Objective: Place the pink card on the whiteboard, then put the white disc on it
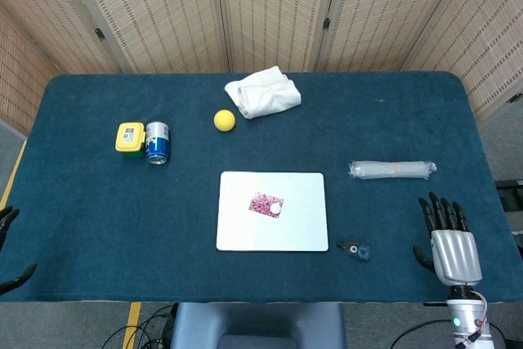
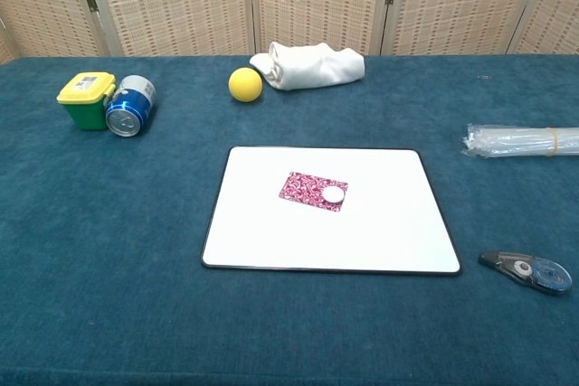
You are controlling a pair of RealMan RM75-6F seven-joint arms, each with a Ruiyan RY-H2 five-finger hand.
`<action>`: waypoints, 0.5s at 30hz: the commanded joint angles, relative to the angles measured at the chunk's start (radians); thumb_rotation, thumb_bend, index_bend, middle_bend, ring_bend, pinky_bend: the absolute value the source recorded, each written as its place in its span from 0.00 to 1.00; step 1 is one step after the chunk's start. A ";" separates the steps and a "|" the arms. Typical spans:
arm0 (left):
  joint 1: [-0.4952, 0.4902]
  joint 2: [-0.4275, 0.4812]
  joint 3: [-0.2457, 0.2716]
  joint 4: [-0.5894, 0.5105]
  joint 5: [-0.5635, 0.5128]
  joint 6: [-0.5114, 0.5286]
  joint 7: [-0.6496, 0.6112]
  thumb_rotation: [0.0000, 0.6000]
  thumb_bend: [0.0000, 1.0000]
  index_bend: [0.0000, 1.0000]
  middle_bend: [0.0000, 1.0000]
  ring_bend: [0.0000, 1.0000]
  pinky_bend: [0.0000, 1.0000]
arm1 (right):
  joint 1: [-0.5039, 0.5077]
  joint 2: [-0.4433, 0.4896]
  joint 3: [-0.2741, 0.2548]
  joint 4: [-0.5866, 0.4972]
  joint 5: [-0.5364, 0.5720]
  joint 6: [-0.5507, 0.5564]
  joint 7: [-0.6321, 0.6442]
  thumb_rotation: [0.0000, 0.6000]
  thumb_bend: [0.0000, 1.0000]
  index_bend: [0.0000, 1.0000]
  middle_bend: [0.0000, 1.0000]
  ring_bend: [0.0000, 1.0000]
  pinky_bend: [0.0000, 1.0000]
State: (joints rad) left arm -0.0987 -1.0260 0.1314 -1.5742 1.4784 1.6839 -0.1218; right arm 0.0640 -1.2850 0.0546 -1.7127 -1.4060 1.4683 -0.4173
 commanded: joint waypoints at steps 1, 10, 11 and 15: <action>0.003 -0.006 -0.011 -0.019 0.013 -0.027 0.042 1.00 0.28 0.06 0.08 0.12 0.32 | 0.004 0.028 -0.004 0.044 0.005 -0.031 0.085 1.00 0.19 0.00 0.00 0.00 0.00; 0.006 -0.002 -0.029 -0.038 0.044 -0.069 0.071 1.00 0.28 0.06 0.08 0.12 0.32 | -0.020 0.064 -0.029 0.037 -0.072 0.024 0.121 1.00 0.19 0.00 0.00 0.00 0.00; 0.006 -0.001 -0.030 -0.041 0.042 -0.076 0.073 1.00 0.28 0.06 0.08 0.12 0.32 | -0.021 0.067 -0.030 0.036 -0.069 0.022 0.124 1.00 0.19 0.00 0.00 0.00 0.00; 0.005 0.000 -0.033 -0.057 0.048 -0.104 0.090 1.00 0.28 0.06 0.08 0.12 0.32 | -0.020 0.078 -0.031 0.036 -0.066 0.012 0.138 1.00 0.19 0.00 0.00 0.00 0.00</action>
State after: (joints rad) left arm -0.0937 -1.0265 0.0995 -1.6271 1.5235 1.5850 -0.0357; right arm 0.0441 -1.2097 0.0246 -1.6765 -1.4724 1.4824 -0.2818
